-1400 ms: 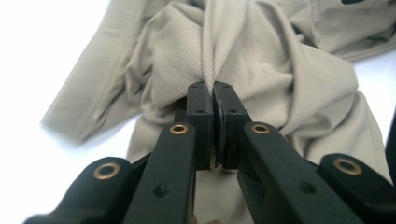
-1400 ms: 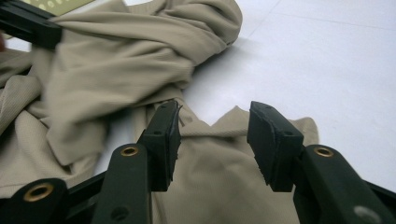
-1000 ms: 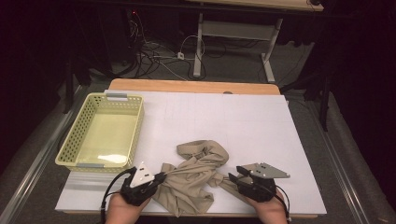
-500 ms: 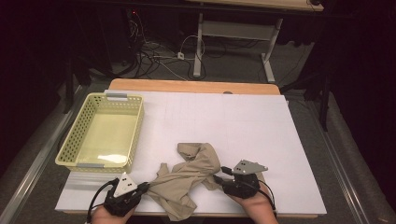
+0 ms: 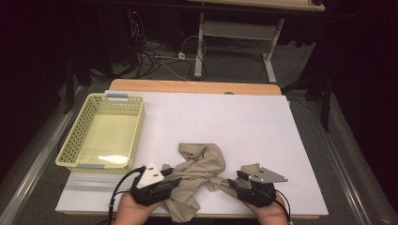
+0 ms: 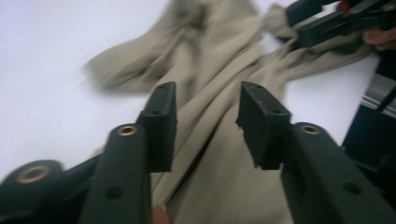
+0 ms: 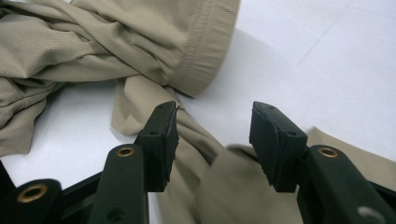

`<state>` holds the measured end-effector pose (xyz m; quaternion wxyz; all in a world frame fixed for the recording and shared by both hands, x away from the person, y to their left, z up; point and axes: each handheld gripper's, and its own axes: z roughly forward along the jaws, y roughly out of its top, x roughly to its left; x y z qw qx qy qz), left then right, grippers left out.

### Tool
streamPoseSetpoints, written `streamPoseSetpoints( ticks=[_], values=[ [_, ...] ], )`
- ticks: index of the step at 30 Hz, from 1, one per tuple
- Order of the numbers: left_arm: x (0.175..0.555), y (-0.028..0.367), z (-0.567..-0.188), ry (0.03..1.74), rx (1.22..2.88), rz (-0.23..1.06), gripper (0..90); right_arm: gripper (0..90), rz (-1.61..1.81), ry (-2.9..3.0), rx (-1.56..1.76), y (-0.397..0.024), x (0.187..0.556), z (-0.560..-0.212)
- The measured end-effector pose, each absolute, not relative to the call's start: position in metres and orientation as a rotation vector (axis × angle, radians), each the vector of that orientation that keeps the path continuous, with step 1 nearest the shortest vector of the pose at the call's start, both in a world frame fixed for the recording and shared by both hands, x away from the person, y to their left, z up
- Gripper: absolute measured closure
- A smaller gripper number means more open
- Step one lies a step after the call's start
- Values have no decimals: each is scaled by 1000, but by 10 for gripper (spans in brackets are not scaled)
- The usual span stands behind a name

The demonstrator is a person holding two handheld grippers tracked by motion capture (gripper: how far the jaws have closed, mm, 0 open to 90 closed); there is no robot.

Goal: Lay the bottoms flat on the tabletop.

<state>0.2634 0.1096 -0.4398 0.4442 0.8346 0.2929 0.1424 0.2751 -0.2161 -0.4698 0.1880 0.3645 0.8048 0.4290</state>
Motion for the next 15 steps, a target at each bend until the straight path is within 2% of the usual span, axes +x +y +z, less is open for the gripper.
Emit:
streamPoseSetpoints(
  ticks=[3,5,7,9,11,13,15],
  values=[
    [274,75,-437,654,2122,357,616,530,1208,2249,1038,-222,272,-470],
    [282,54,-437,634,2166,361,615,532,1206,2248,1044,-224,271,-470],
    [288,41,-440,644,2211,364,608,533,1206,2249,1046,-224,270,-471],
    [295,34,-445,686,2245,374,558,535,1207,2252,1043,-225,269,-471],
    [299,34,-450,700,2275,385,573,539,1207,2254,1039,-225,269,-471],
    [300,39,-452,703,2281,374,716,543,1207,2258,1033,-224,269,-472],
    [299,46,-451,708,2260,373,812,545,1207,2262,1030,-223,270,-472]
  ],
)
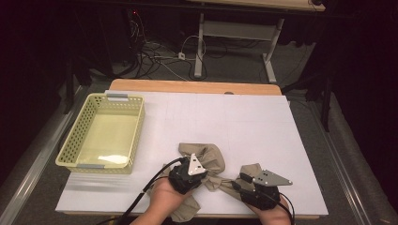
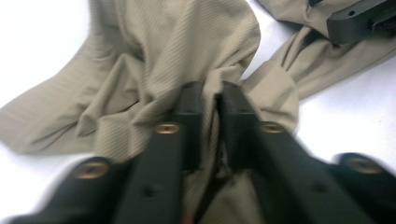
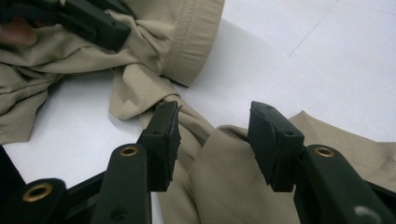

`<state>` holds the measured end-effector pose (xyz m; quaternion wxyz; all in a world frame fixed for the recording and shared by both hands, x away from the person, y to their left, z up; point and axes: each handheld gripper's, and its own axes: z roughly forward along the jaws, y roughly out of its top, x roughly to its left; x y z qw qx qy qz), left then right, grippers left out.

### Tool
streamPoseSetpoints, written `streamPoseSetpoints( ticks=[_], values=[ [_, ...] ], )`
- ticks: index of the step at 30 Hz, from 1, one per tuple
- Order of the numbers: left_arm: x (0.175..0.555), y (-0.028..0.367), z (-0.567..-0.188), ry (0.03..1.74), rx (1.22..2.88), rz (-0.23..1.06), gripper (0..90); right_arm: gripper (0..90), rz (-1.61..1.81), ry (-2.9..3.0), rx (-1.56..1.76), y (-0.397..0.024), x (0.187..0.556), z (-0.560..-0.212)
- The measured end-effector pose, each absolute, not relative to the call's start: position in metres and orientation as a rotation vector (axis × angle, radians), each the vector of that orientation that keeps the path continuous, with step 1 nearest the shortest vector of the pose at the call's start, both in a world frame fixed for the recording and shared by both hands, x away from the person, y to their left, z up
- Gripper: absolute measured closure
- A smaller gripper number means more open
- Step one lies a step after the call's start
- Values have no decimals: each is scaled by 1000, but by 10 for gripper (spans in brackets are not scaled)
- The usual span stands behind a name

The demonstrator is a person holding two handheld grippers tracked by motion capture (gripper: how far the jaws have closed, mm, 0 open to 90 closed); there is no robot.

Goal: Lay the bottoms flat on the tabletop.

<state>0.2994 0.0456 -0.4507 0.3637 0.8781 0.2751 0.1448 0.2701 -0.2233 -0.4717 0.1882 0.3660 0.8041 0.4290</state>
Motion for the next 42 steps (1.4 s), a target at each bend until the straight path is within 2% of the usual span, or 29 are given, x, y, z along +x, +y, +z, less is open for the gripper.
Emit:
streamPoseSetpoints(
  ticks=[4,9,17,23,26,36,38,40,42],
  values=[
    [294,69,-442,736,2168,398,835,547,1209,2269,1019,-220,272,-471],
    [281,120,-434,826,2032,404,836,551,1214,2280,1007,-215,275,-470],
    [248,187,-452,967,1914,386,836,585,1243,2289,985,-205,286,-469],
    [236,204,-467,1041,1933,374,835,692,1260,2341,941,-183,301,-469],
    [232,210,-471,1069,1928,370,834,719,1269,2376,902,-169,308,-469],
    [219,219,-479,1105,1904,381,829,701,1234,2400,886,-139,331,-471],
    [216,222,-480,1113,1895,372,795,693,1236,2422,900,-136,336,-474],
    [215,225,-481,1115,1872,342,687,668,1239,2446,896,-132,338,-476],
    [214,227,-481,1118,1861,316,591,591,1250,2473,896,-127,339,-477]
  ],
)
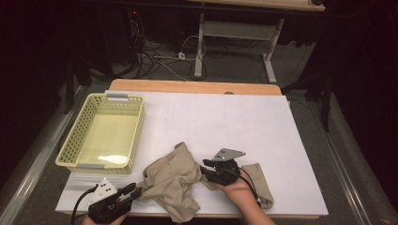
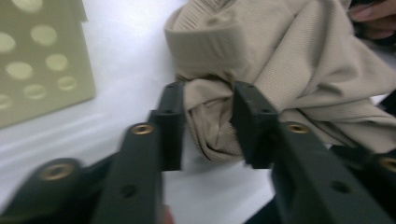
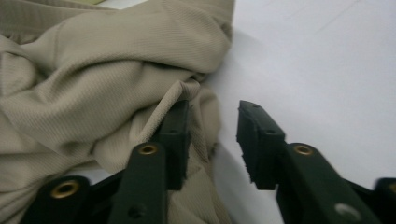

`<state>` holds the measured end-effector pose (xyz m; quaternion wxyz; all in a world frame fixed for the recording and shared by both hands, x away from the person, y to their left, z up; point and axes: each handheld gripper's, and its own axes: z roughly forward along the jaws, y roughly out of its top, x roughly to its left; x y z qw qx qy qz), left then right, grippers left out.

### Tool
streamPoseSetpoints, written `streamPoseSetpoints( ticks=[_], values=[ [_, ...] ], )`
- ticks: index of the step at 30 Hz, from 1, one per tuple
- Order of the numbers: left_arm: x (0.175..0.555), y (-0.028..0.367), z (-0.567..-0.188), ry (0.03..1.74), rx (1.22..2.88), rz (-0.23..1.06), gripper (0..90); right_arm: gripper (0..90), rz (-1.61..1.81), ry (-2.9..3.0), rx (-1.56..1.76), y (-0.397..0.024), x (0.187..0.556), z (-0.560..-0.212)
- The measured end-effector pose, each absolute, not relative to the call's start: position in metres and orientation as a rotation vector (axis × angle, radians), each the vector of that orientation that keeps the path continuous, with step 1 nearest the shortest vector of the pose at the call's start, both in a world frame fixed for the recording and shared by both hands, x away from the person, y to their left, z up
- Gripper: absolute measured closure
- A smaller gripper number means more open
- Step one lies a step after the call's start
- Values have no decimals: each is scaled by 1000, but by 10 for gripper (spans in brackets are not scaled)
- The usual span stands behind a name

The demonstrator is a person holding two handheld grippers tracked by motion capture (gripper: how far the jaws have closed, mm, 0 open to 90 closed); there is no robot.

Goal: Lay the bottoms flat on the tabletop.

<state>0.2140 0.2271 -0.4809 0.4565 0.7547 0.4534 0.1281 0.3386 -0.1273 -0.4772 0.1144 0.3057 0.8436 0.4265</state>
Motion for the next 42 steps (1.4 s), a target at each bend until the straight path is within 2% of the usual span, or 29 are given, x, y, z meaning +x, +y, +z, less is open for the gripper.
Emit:
streamPoseSetpoints(
  ticks=[2,3,5,6,7,8,9,12,13,16,22,30,35,37,40,42],
  values=[
    [213,229,-480,1123,1850,331,553,526,1226,2510,895,-122,339,-480],
    [214,229,-480,1125,1846,334,525,516,1198,2540,896,-119,340,-482],
    [214,229,-479,1124,1833,333,523,535,1183,2551,897,-118,340,-482],
    [214,229,-479,1120,1833,335,522,578,1190,2558,896,-118,340,-483],
    [215,228,-479,1116,1834,336,519,660,1194,2572,888,-118,339,-483],
    [216,227,-479,1113,1836,333,475,759,1209,2596,861,-118,339,-483],
    [216,226,-479,1103,1834,331,474,801,1216,2601,847,-117,337,-483],
    [219,222,-477,1083,1831,328,457,829,1154,2538,802,-119,330,-477],
    [220,220,-476,1080,1827,329,416,829,1157,2505,816,-123,328,-474],
    [225,212,-473,1042,1824,328,412,829,1180,2395,862,-146,324,-464],
    [241,189,-468,981,1832,295,343,828,1159,2238,1038,-216,315,-460],
    [267,151,-462,862,1870,242,343,828,1132,2031,1294,-307,284,-464],
    [274,136,-462,810,1888,211,343,820,1107,1943,1401,-340,262,-468],
    [275,132,-462,796,1898,208,343,788,1105,1939,1414,-342,258,-469],
    [275,130,-460,781,1908,214,343,666,1115,1921,1394,-338,254,-464],
    [274,132,-459,779,1905,224,343,618,1141,1906,1361,-333,253,-457]
  ],
)
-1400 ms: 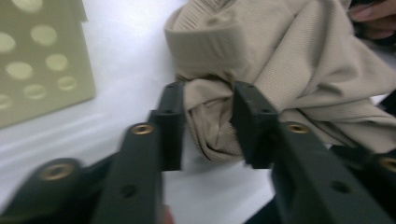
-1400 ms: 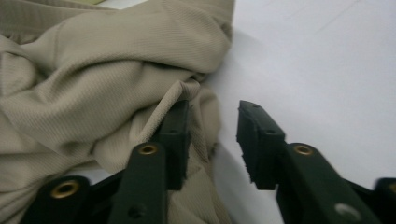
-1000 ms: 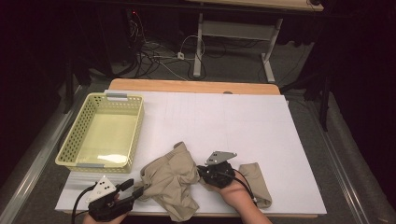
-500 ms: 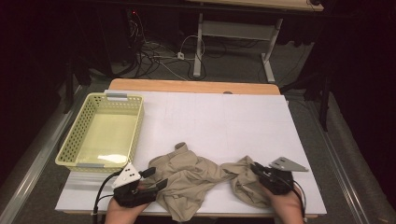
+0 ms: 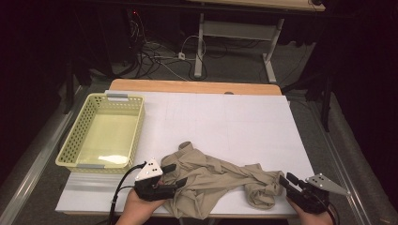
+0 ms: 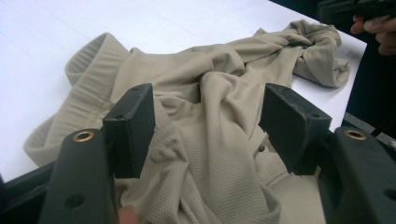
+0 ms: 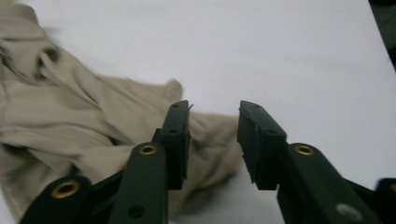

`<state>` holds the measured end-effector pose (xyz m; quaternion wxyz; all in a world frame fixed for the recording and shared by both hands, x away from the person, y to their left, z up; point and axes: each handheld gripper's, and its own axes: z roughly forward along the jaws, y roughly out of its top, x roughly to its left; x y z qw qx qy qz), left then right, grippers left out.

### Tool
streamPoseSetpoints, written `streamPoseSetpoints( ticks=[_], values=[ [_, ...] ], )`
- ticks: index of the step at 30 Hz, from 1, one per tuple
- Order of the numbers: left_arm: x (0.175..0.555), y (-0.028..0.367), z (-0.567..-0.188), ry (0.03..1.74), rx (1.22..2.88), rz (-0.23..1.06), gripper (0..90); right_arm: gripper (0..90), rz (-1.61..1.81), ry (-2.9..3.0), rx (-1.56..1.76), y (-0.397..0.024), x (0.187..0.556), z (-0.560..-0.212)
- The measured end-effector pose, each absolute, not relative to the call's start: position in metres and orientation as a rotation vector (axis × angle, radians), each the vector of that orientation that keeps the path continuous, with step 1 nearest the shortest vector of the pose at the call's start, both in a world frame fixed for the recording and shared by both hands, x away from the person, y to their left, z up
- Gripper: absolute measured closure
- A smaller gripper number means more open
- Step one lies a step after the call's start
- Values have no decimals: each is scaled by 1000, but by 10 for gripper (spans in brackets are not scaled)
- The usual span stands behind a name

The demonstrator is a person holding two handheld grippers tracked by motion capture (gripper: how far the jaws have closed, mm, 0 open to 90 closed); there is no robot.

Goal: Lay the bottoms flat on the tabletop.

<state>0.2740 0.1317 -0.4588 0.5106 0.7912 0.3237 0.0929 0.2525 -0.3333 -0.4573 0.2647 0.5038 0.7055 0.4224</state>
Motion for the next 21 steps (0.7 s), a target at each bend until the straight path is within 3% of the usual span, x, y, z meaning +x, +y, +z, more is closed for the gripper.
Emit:
streamPoseSetpoints(
  ticks=[5,16,21],
  values=[
    [268,144,-460,823,1889,241,328,626,1212,1924,1271,-315,259,-445],
    [242,175,-465,982,1911,353,0,627,1268,2124,1094,-251,307,-446],
    [230,188,-469,1032,1913,377,0,625,1216,2236,992,-217,326,-451]
  ],
)
